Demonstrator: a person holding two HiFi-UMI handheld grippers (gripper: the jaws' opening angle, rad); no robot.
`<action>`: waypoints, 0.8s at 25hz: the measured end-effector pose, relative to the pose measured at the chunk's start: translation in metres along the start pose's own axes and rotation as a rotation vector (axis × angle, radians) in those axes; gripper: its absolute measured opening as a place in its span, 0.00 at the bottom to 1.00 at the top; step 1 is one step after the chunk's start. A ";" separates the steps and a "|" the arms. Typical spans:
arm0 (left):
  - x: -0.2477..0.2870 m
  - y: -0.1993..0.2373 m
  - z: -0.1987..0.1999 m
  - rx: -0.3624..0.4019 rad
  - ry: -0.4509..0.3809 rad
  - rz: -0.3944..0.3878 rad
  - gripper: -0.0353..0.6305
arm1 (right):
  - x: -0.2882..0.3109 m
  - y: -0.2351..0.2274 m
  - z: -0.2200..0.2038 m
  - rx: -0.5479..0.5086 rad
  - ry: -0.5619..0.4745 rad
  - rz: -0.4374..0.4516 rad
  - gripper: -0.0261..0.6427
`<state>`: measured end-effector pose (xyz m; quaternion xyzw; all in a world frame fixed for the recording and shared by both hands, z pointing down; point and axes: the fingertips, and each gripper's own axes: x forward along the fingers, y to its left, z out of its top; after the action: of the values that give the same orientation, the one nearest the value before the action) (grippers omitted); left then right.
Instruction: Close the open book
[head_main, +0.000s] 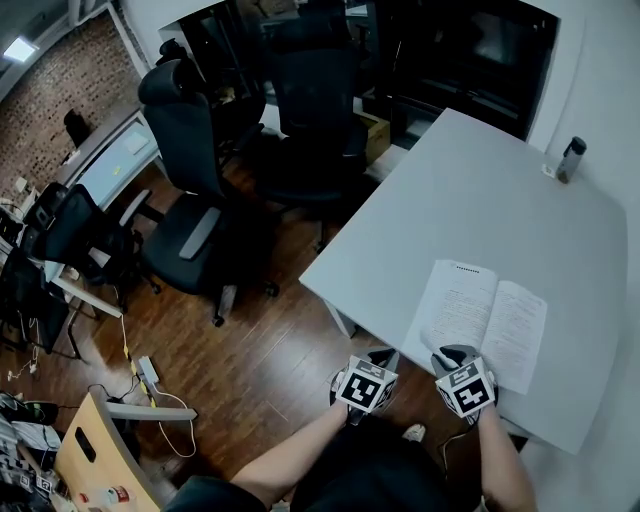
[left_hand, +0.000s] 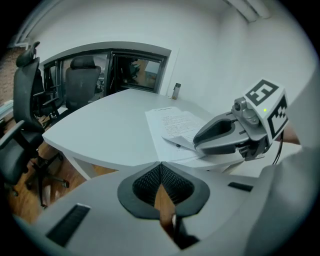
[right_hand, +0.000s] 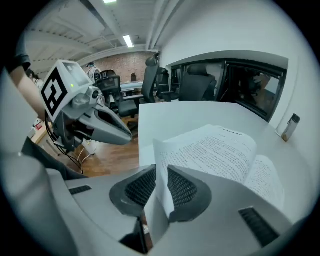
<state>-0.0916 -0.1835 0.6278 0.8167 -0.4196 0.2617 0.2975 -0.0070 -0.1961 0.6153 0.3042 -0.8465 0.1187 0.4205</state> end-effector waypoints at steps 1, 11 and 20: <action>0.001 -0.001 0.002 0.004 -0.001 -0.003 0.06 | -0.003 -0.001 0.002 0.020 -0.015 -0.008 0.13; 0.015 -0.019 0.015 0.068 0.007 -0.037 0.06 | -0.068 -0.047 0.011 0.270 -0.230 -0.177 0.05; 0.038 -0.035 0.030 0.116 0.010 -0.057 0.06 | -0.134 -0.090 -0.061 0.489 -0.255 -0.348 0.05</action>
<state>-0.0372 -0.2079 0.6234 0.8429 -0.3788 0.2811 0.2588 0.1492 -0.1834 0.5436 0.5488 -0.7741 0.2056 0.2396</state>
